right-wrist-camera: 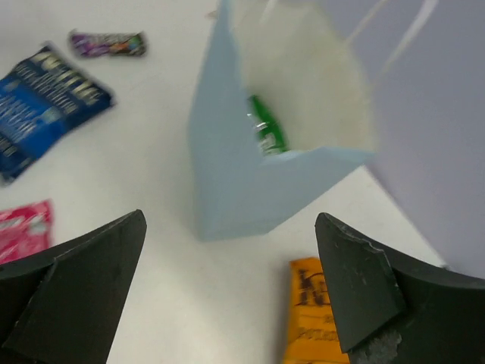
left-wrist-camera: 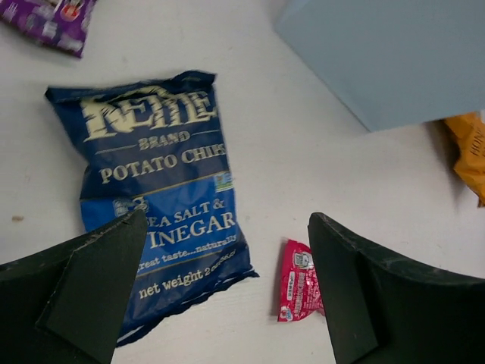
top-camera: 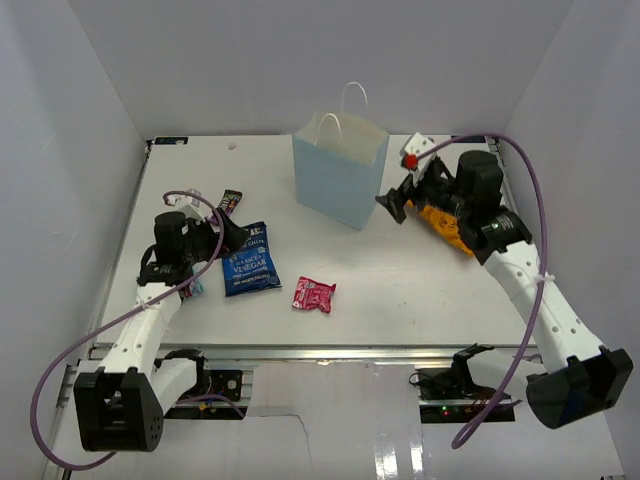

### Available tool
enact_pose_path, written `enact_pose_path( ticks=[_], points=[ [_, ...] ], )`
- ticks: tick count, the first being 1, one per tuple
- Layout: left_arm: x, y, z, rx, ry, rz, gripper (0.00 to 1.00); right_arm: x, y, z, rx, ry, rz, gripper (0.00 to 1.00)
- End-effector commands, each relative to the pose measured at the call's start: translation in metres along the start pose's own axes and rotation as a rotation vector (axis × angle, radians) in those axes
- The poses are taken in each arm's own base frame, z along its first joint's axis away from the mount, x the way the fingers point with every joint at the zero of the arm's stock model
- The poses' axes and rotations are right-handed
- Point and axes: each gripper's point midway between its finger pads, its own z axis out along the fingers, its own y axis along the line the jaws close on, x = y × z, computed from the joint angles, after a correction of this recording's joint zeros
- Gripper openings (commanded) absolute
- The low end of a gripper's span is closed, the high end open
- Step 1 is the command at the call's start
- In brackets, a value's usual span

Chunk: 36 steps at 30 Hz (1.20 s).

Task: Place the snacks into the paper bag

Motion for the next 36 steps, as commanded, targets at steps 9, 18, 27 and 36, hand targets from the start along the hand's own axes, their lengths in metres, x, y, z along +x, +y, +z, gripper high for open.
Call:
enact_pose_path(
  ticks=[9,18,27,36],
  points=[
    [0.026,0.069,0.030,-0.375,0.157,-0.224,0.95,0.138,0.142,-0.055,-0.459,0.126,0.240,0.96],
    [0.039,0.094,0.062,-0.403,0.314,-0.102,0.98,0.129,0.145,-0.065,-0.476,0.081,0.230,0.96],
    [0.066,0.080,0.078,-0.261,0.433,-0.126,0.71,0.123,0.148,-0.069,-0.483,0.056,0.222,0.96],
    [0.056,0.010,0.066,0.105,0.441,-0.168,0.18,0.112,0.165,-0.081,-0.576,-0.032,0.202,0.97]
  ],
)
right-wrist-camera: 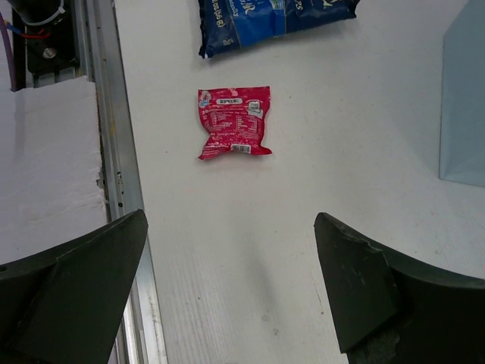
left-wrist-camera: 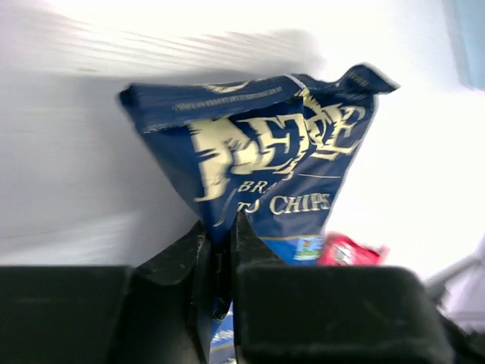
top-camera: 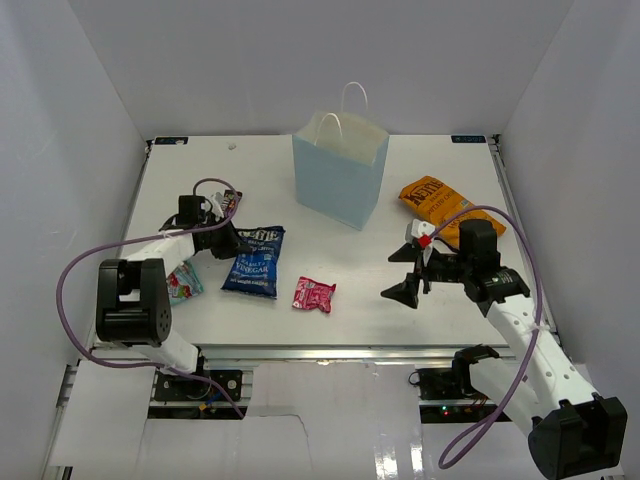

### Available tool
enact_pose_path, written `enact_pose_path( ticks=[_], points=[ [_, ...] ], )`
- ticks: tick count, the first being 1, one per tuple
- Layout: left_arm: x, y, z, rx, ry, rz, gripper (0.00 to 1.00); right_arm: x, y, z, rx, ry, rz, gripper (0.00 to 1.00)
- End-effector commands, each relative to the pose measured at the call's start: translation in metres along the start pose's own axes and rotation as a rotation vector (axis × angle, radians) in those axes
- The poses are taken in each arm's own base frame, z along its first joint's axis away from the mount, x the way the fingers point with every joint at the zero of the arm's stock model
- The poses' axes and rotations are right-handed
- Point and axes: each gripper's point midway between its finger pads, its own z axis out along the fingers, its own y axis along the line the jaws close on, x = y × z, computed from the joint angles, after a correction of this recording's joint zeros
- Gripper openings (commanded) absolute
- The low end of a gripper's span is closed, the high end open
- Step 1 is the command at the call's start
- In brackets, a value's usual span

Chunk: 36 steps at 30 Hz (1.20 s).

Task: Place the snacks into the paper bag

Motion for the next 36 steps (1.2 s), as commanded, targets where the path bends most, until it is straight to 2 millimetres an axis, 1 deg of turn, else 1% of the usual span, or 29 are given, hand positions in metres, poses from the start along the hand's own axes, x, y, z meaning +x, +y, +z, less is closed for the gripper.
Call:
enact_pose_path(
  ticks=[1,2,3,4,5,6,7,8,9,10,11,12,13,14,15,16,17,18,19,21,22,27,32,34,35,36],
  points=[
    [-0.002,-0.058,-0.026,0.290,-0.003,0.063,0.14,-0.011,0.013,0.000,-0.067,-0.068,-0.049,0.97],
    [0.000,-0.068,-0.035,0.341,-0.009,0.074,0.13,-0.014,0.012,0.000,-0.069,-0.076,-0.044,0.97],
    [0.006,-0.085,-0.046,0.436,0.012,0.084,0.12,-0.012,0.012,0.001,-0.070,-0.074,-0.025,0.98],
    [0.004,-0.096,-0.054,0.494,-0.003,0.104,0.10,-0.012,0.011,0.002,-0.065,-0.072,0.019,0.98],
    [0.008,-0.110,-0.065,0.544,0.000,0.099,0.08,-0.015,0.007,0.003,-0.053,-0.082,0.029,1.00],
    [0.010,-0.120,-0.073,0.585,0.002,0.108,0.07,-0.013,0.005,0.005,-0.049,-0.081,0.062,1.00],
    [0.010,-0.135,-0.085,0.642,-0.008,0.123,0.06,-0.013,0.003,0.007,-0.039,-0.078,0.125,1.00],
    [0.016,-0.147,-0.089,0.668,0.001,0.138,0.07,-0.015,-0.004,0.010,-0.027,-0.081,0.151,0.96],
    [0.019,-0.156,-0.094,0.691,0.003,0.146,0.07,-0.015,-0.008,0.012,-0.009,-0.079,0.187,0.95],
    [0.018,-0.167,-0.098,0.723,-0.012,0.170,0.06,-0.017,-0.019,0.014,0.043,-0.074,0.214,0.95],
    [0.025,-0.182,-0.103,0.758,-0.005,0.194,0.06,-0.018,-0.022,0.018,0.065,-0.075,0.304,0.94],
    [0.027,-0.193,-0.108,0.780,0.002,0.169,0.06,-0.025,-0.031,0.022,0.096,-0.099,0.327,0.95],
    [0.026,-0.204,-0.112,0.807,-0.015,0.185,0.06,-0.029,-0.042,0.023,0.159,-0.120,0.360,0.94],
    [0.031,-0.215,-0.112,0.813,-0.009,0.189,0.06,-0.032,-0.041,0.029,0.166,-0.133,0.441,0.95],
    [0.033,-0.222,-0.111,0.813,-0.003,0.179,0.06,-0.037,-0.042,0.031,0.178,-0.150,0.455,0.95],
    [0.031,-0.231,-0.114,0.822,-0.013,0.186,0.06,-0.046,-0.048,0.033,0.208,-0.184,0.444,0.96],
    [0.037,-0.241,-0.114,0.831,-0.007,0.195,0.06,-0.053,-0.042,0.038,0.188,-0.201,0.458,0.98],
    [0.039,-0.247,-0.114,0.839,-0.006,0.197,0.06,-0.057,-0.040,0.040,0.179,-0.217,0.460,0.98],
    [0.038,-0.255,-0.117,0.858,-0.012,0.189,0.06,-0.067,-0.040,0.042,0.169,-0.251,0.447,0.98],
    [0.042,-0.265,-0.117,0.868,-0.019,0.191,0.06,-0.073,-0.034,0.048,0.126,-0.266,0.486,0.97],
    [0.040,-0.269,-0.117,0.870,-0.025,0.189,0.05,-0.078,-0.030,0.050,0.101,-0.277,0.482,0.97],
    [0.047,-0.285,-0.112,0.891,-0.005,0.193,0.06,-0.078,-0.020,0.062,0.034,-0.263,0.501,0.97],
    [0.059,-0.297,-0.104,0.898,0.033,0.201,0.06,-0.086,-0.009,0.070,-0.037,-0.280,0.474,0.99],
    [0.061,-0.300,-0.105,0.905,0.034,0.207,0.06,-0.087,-0.009,0.072,-0.045,-0.281,0.472,1.00],
    [0.063,-0.302,-0.106,0.909,0.038,0.209,0.06,-0.085,-0.010,0.074,-0.045,-0.273,0.480,0.95],
    [0.062,-0.304,-0.108,0.915,0.035,0.213,0.05,-0.083,-0.012,0.076,-0.037,-0.268,0.487,0.94]
  ],
)
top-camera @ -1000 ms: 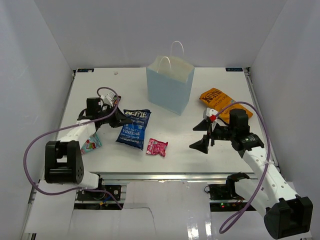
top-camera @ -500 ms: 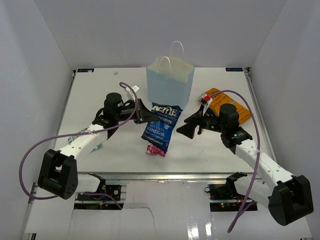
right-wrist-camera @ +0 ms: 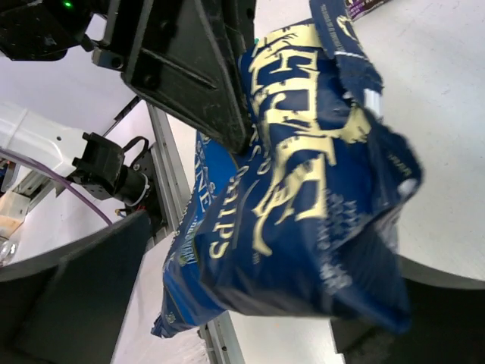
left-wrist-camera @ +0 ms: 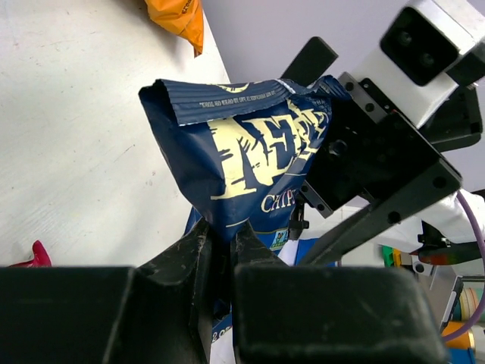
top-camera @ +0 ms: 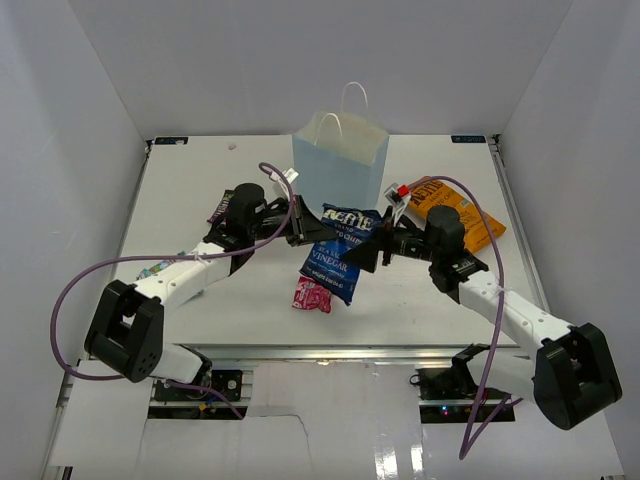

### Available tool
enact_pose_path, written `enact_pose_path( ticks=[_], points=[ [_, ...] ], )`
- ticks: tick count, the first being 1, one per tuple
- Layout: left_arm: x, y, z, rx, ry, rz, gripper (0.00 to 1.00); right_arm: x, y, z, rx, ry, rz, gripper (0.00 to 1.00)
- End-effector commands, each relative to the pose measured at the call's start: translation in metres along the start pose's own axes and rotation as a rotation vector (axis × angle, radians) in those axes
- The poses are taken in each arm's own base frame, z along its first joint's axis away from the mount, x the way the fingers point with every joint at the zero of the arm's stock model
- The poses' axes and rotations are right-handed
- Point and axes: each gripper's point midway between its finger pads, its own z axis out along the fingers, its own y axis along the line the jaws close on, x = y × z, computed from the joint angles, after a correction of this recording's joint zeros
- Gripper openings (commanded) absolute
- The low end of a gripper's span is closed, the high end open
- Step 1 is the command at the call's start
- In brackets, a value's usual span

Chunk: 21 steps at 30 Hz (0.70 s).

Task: Place the snacks into the paper bag

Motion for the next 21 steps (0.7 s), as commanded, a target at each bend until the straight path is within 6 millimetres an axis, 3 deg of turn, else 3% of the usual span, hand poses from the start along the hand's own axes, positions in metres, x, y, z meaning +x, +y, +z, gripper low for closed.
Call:
enact_pose_path(
  ticks=[1,5,9,15,16,19,21],
  points=[
    [-0.016,-0.033,0.001,0.071,-0.044,0.068,0.06,-0.012,0.007,0.006,-0.044,-0.030,-0.031,0.88],
    [-0.017,-0.040,-0.002,0.086,-0.049,0.082,0.07,-0.006,0.002,0.007,-0.039,-0.015,-0.043,0.63],
    [-0.015,-0.037,-0.004,0.080,-0.052,0.095,0.17,-0.012,0.008,0.001,-0.047,-0.040,-0.110,0.36],
    [-0.017,-0.043,-0.009,0.092,-0.061,0.165,0.41,-0.023,0.019,-0.014,-0.083,-0.041,-0.240,0.22],
    [-0.022,-0.051,-0.016,0.101,-0.086,0.218,0.56,-0.027,0.019,-0.017,-0.084,-0.043,-0.262,0.21],
    [-0.037,-0.057,-0.034,0.073,-0.146,0.323,0.74,-0.034,0.021,-0.028,-0.108,-0.036,-0.341,0.17],
    [-0.050,-0.065,-0.051,-0.007,-0.213,0.381,0.80,-0.038,0.026,-0.032,-0.135,-0.019,-0.378,0.15]
  ],
)
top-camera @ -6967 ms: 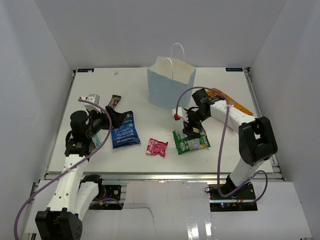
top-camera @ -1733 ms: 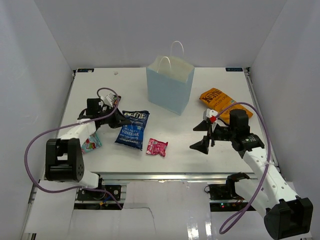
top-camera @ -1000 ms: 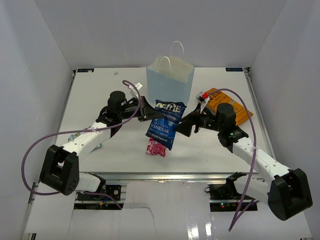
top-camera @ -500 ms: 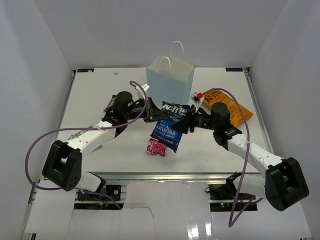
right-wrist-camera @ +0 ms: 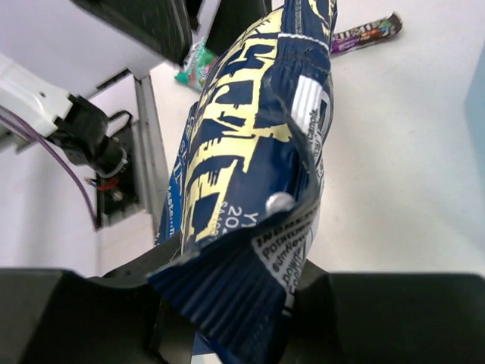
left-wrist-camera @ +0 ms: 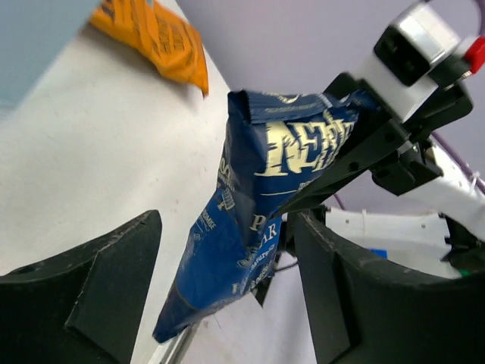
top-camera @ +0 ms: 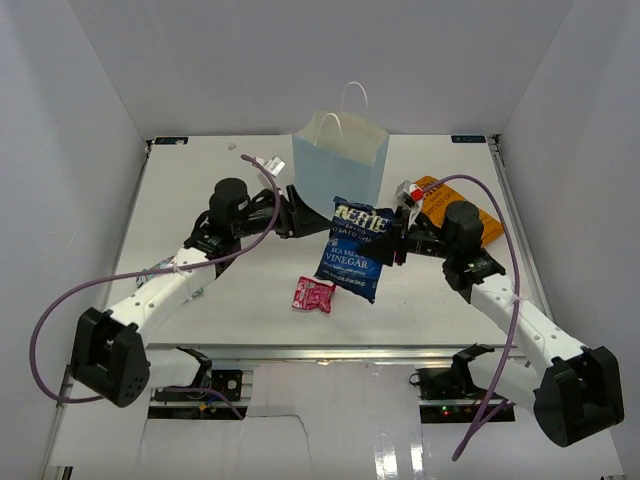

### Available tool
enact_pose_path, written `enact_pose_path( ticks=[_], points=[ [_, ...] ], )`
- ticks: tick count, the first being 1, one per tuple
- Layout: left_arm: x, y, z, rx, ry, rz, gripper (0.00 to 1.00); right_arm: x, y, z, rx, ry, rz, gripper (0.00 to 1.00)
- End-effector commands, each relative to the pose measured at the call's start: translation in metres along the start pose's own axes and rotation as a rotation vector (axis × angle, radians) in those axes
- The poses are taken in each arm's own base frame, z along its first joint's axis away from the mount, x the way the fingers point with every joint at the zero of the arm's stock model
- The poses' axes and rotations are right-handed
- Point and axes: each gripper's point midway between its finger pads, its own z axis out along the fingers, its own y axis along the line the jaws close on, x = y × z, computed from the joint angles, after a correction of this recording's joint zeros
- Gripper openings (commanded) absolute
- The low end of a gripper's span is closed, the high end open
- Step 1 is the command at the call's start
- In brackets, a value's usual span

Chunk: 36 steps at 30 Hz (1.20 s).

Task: Place the snacks into the paper bag

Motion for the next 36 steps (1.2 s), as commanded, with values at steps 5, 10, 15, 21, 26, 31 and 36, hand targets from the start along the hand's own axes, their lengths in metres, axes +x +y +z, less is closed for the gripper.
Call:
enact_pose_path(
  ticks=[5,10,15,21,26,31,36],
  points=[
    [-0.050,-0.017,-0.067,-0.297,-0.177,0.370,0.83,-0.068,0.003,-0.018,-0.006,-0.028,-0.319,0.12],
    [-0.019,0.026,-0.107,-0.488,-0.195,0.472,0.87,-0.156,-0.015,-0.032,0.173,-0.086,-0.460,0.09],
    [0.013,0.063,-0.118,-0.558,-0.157,0.483,0.87,-0.223,-0.055,-0.035,0.389,-0.132,-0.519,0.09],
    [0.012,0.062,-0.118,-0.555,-0.144,0.501,0.87,-0.297,-0.094,-0.035,0.569,-0.196,-0.597,0.09],
    [0.012,0.057,-0.120,-0.544,-0.154,0.509,0.87,-0.322,-0.131,-0.029,0.668,-0.202,-0.641,0.09],
    [0.013,0.056,-0.120,-0.541,-0.155,0.514,0.87,-0.302,-0.159,0.005,0.595,-0.147,-0.649,0.09],
    [0.013,0.057,-0.120,-0.542,-0.150,0.517,0.87,-0.267,-0.164,0.049,0.504,-0.072,-0.679,0.11]
  ],
)
